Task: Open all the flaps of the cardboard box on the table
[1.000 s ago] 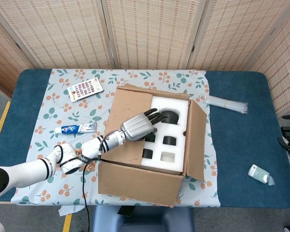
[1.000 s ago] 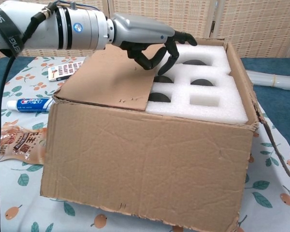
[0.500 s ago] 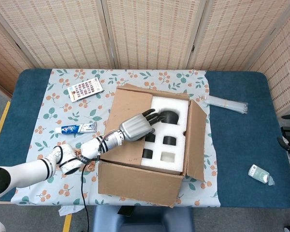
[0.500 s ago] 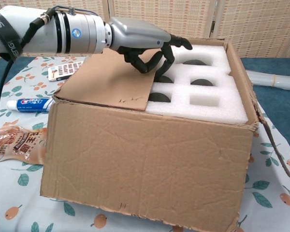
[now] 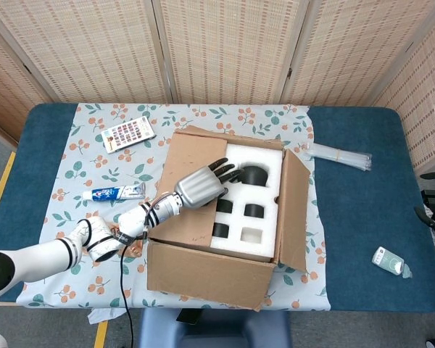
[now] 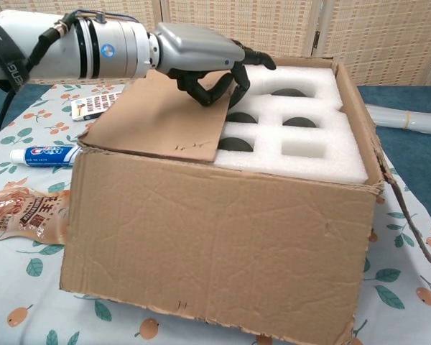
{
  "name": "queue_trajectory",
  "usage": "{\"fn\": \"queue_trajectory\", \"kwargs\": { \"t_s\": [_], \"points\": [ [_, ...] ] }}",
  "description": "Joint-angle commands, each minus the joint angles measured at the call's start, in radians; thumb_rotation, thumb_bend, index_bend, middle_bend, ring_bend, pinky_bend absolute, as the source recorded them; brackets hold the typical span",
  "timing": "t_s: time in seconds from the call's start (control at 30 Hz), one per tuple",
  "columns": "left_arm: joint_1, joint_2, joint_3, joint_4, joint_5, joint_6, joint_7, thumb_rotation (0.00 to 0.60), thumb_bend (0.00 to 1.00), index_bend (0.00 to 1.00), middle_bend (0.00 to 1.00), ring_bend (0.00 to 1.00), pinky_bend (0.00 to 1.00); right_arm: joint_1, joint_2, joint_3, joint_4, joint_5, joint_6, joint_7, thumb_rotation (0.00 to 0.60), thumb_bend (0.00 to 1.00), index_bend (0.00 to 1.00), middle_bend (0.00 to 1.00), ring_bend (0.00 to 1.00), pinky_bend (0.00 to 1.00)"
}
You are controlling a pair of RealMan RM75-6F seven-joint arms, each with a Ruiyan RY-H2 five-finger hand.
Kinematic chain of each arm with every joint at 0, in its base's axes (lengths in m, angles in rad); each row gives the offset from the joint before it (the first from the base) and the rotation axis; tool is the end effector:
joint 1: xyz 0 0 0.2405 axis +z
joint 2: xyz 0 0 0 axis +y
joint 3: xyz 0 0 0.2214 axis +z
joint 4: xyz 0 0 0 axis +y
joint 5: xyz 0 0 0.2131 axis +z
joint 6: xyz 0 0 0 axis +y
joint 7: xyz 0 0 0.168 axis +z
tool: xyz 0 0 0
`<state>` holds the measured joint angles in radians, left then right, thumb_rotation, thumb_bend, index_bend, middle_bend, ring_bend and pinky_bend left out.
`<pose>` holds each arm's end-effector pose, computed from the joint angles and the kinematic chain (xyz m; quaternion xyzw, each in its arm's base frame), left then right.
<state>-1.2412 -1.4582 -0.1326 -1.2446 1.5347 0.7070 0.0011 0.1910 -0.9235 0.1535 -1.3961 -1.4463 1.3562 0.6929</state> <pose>0.0239 0.3955 -0.0244 -0.8857 -0.0945 -0.3623 0.2745 -0.3120 -0.2619 0.2416 0.5166 -0.4485 0.5010 0.5301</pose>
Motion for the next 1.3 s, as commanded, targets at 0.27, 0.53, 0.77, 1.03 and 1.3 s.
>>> {"fn": "queue_trajectory", "kwargs": {
  "t_s": [0.27,0.53,0.77,1.03,1.3],
  "points": [
    [0.020,0.045,-0.029,-0.107,-0.074,0.016,0.163,0.600,1.00,0.63,0.06,0.00,0.00,-0.001,0.002,-0.004,-0.003,-0.013,0.006,0.012,0.600,0.34,0.28,0.00,0.00,0.00],
    [0.046,0.100,-0.048,-0.225,-0.162,0.040,0.331,0.600,1.00,0.63,0.07,0.00,0.00,0.000,-0.001,-0.009,-0.017,-0.025,0.011,-0.010,0.600,0.34,0.28,0.00,0.00,0.00],
    [0.046,0.120,-0.069,-0.279,-0.249,0.047,0.433,0.600,1.00,0.63,0.08,0.00,0.00,0.004,0.001,-0.017,-0.020,-0.047,0.014,0.002,0.600,0.34,0.28,0.00,0.00,0.00],
    [0.056,0.154,-0.077,-0.307,-0.346,0.054,0.491,0.600,1.00,0.63,0.08,0.00,0.00,0.011,0.001,-0.024,-0.014,-0.058,0.009,0.008,0.600,0.34,0.28,0.00,0.00,0.00],
    [0.086,0.214,-0.054,-0.333,-0.353,0.125,0.594,0.600,1.00,0.62,0.08,0.00,0.00,0.015,0.000,-0.027,-0.008,-0.056,0.003,0.012,0.600,0.34,0.28,0.00,0.00,0.00]
  ]
}}
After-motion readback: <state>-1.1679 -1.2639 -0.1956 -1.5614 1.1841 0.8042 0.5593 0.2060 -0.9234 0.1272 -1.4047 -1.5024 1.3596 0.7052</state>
